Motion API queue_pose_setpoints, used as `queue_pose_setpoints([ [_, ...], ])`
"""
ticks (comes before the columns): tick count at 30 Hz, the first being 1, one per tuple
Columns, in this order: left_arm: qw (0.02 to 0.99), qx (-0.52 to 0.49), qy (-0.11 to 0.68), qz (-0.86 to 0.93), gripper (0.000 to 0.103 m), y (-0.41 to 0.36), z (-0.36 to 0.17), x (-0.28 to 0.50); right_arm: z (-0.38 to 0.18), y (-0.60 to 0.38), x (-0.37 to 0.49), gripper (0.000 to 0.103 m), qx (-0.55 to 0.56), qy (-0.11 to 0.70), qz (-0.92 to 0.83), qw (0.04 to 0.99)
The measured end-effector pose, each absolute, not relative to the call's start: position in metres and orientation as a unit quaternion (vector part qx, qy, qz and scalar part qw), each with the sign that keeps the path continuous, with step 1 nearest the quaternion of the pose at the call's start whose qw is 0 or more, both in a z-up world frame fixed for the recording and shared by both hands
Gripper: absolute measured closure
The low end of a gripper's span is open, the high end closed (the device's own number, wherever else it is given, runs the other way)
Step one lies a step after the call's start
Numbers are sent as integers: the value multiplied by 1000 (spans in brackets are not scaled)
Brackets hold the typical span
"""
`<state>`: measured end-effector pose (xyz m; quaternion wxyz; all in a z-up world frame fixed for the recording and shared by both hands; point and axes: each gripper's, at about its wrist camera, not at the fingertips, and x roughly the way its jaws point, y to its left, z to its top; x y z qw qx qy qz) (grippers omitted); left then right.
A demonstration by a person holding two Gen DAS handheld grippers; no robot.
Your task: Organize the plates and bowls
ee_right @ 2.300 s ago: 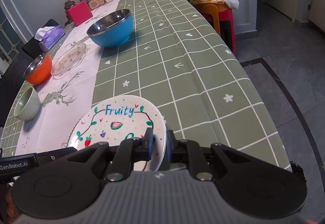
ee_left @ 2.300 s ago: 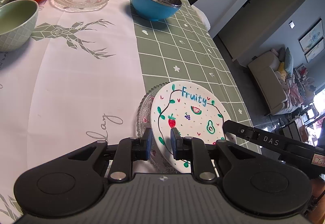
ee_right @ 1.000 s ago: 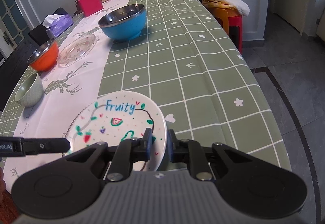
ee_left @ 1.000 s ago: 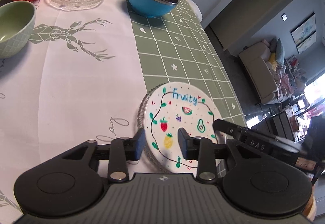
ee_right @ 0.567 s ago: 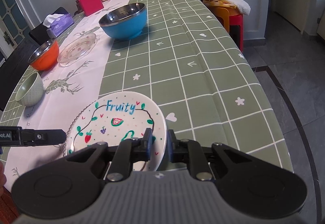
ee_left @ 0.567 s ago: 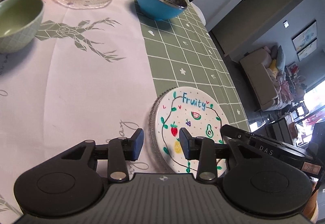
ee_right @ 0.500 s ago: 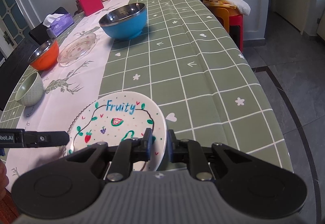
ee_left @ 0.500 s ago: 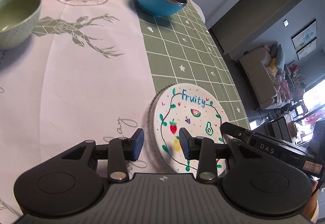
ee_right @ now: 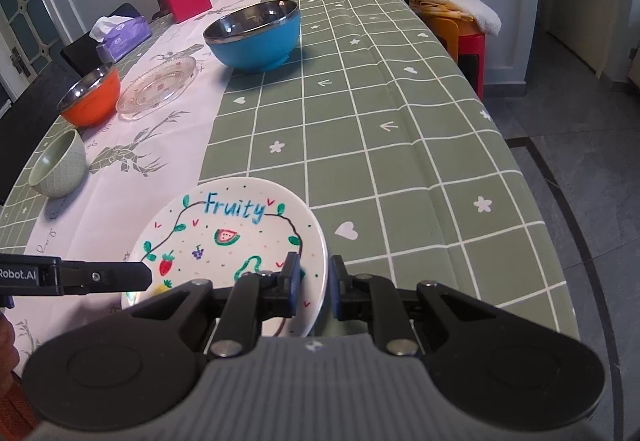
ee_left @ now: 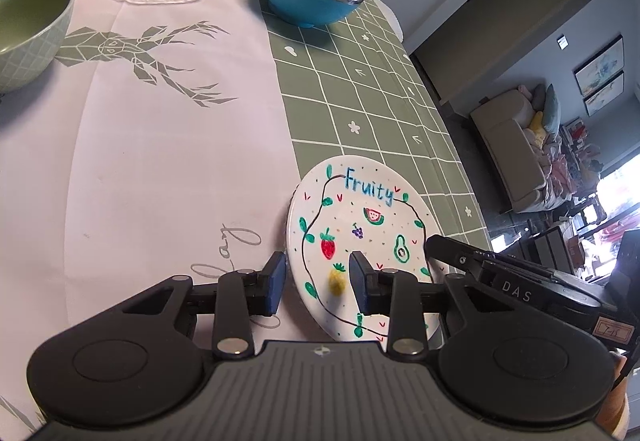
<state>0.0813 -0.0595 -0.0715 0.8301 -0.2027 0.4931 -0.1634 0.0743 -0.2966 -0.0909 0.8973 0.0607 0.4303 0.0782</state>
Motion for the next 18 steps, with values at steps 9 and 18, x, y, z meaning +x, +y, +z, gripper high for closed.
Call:
queue_pose_setpoints([
  [9, 856, -160, 469, -147, 70, -58, -61, 75, -85, -300, 69, 78, 62, 409, 64, 908],
  [18, 876, -132, 439, -152, 64, -40, -34, 77, -72, -287, 69, 72, 73, 377, 106, 917],
])
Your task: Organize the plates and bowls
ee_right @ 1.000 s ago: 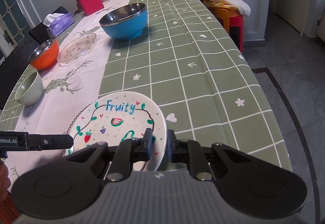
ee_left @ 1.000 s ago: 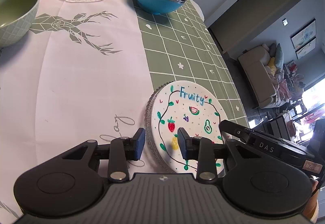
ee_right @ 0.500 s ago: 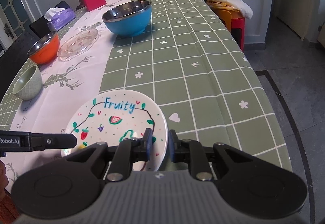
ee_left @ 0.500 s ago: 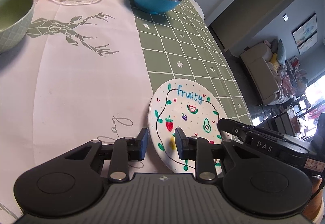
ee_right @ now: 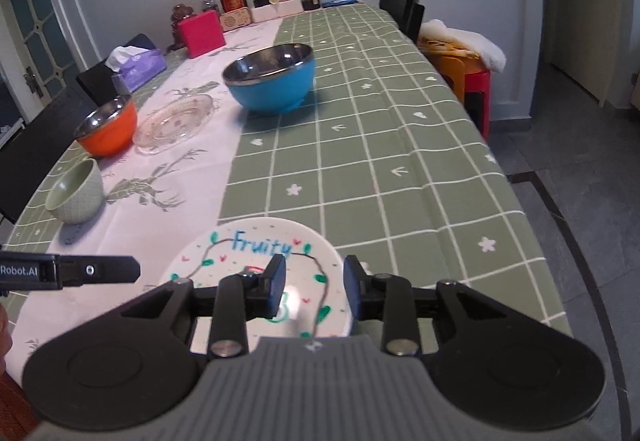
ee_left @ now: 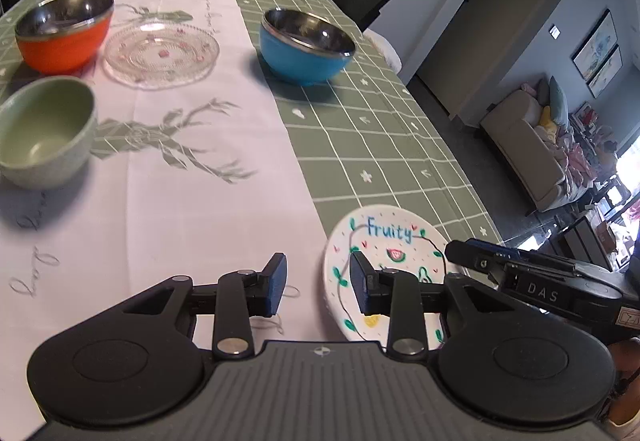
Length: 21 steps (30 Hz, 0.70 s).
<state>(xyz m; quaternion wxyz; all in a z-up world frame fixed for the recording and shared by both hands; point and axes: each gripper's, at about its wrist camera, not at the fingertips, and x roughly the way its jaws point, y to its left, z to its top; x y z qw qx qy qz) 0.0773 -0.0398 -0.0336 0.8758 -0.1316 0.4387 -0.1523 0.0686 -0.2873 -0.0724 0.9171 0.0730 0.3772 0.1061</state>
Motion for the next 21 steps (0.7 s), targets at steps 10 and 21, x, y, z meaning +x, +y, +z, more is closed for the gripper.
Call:
queue_pose_setpoints([
  [10, 896, -100, 415, -123, 64, 0, -8, 106, -47, -224, 98, 72, 52, 387, 176, 904],
  [21, 910, -123, 389, -75, 64, 55, -3, 153, -39, -146, 169, 72, 57, 404, 203, 890],
])
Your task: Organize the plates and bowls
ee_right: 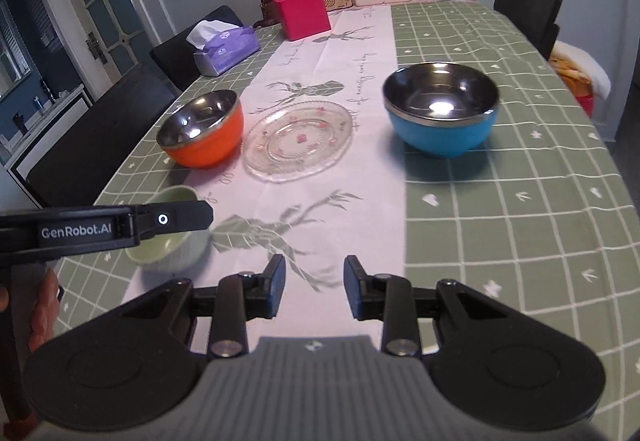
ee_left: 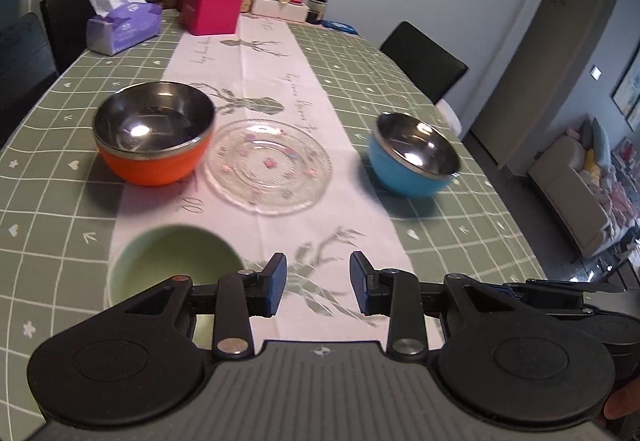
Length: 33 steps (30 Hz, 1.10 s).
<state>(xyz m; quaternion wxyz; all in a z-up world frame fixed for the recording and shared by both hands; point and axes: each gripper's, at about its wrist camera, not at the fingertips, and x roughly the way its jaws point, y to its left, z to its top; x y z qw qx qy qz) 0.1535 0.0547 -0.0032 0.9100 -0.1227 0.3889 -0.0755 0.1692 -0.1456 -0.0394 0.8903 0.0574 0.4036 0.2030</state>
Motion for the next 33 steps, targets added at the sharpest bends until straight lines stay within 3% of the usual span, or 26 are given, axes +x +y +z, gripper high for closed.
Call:
queue_pose_setpoints([
  [18, 904, -149, 400, -20, 64, 92, -17, 226, -81, -105, 298, 74, 162, 437, 123, 876],
  [21, 901, -155, 405, -18, 64, 95, -23, 232, -89, -106, 314, 80, 184, 443, 111, 870],
  [26, 897, -158, 412, -18, 64, 97, -29, 234, -99, -107, 331, 80, 223, 449, 106, 859],
  [28, 896, -159, 415, -20, 64, 96, -31, 234, -105, -108, 335, 92, 241, 462, 105, 847],
  [33, 895, -157, 417, -18, 64, 94, -30, 233, -107, -116, 331, 98, 268, 454, 100, 844],
])
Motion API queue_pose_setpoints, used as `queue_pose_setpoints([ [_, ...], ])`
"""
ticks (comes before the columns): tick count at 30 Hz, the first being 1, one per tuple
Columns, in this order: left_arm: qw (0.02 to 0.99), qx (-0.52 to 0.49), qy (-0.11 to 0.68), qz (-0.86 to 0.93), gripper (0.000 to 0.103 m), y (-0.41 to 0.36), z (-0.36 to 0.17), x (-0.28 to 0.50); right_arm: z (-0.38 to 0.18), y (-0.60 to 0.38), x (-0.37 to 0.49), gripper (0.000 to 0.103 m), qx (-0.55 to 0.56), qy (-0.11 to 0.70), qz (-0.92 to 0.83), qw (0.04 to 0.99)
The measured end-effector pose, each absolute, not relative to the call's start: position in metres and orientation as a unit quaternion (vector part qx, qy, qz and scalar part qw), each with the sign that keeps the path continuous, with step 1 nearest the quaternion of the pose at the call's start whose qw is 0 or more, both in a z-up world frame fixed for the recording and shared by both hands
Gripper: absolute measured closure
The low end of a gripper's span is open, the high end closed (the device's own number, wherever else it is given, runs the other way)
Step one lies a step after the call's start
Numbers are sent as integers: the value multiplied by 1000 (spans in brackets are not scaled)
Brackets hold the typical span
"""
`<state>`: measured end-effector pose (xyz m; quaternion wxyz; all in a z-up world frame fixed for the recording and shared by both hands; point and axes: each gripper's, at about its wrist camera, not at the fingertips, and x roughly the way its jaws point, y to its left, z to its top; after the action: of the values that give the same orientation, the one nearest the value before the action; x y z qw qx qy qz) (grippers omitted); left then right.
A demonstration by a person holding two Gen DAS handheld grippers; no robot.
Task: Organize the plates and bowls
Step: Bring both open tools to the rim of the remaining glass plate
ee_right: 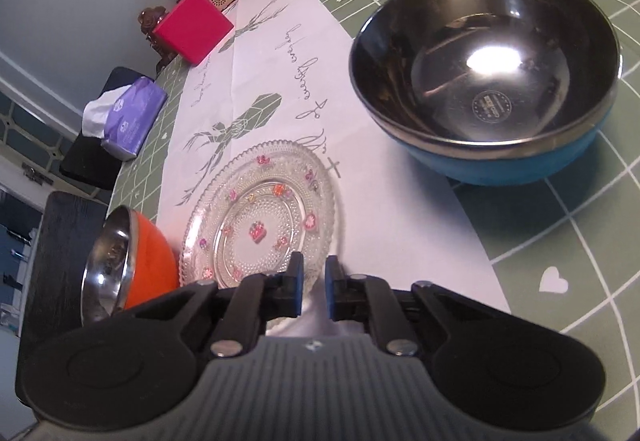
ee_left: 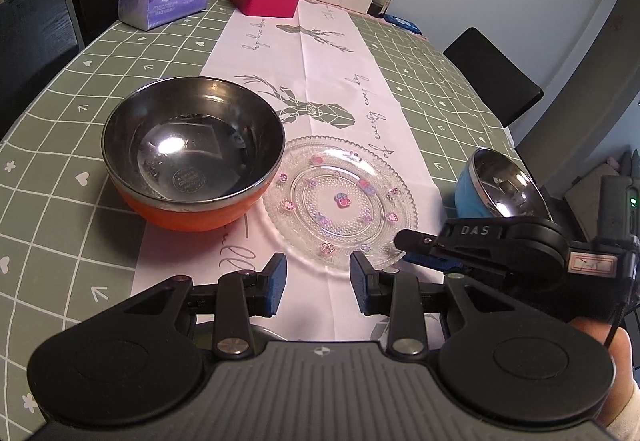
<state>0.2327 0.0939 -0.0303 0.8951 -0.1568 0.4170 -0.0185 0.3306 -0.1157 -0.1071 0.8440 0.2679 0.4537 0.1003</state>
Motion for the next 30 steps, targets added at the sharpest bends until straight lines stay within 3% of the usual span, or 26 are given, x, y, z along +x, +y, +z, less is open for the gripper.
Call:
queue_pose_setpoints([
  [6, 898, -150, 414, -22, 64, 83, -27, 228, -101, -132, 305, 98, 238, 463, 97, 848],
  [9, 900, -137, 413, -28, 58, 72, -27, 226, -99, -148, 287, 98, 226, 473, 102, 846],
  [20, 882, -94, 458, -51, 61, 22, -49, 222, -94, -218, 245, 103, 209, 472, 85, 852],
  [24, 885, -68, 461, -21, 71, 13, -55, 217, -95, -228, 243, 103, 211, 470, 90, 852],
  [28, 885, -76, 459, -22, 72, 15, -53, 219, -94, -228, 245, 97, 207, 472, 99, 851],
  [30, 884, -68, 461, -32, 81, 12, -53, 221, -95, -226, 244, 97, 206, 475, 101, 849],
])
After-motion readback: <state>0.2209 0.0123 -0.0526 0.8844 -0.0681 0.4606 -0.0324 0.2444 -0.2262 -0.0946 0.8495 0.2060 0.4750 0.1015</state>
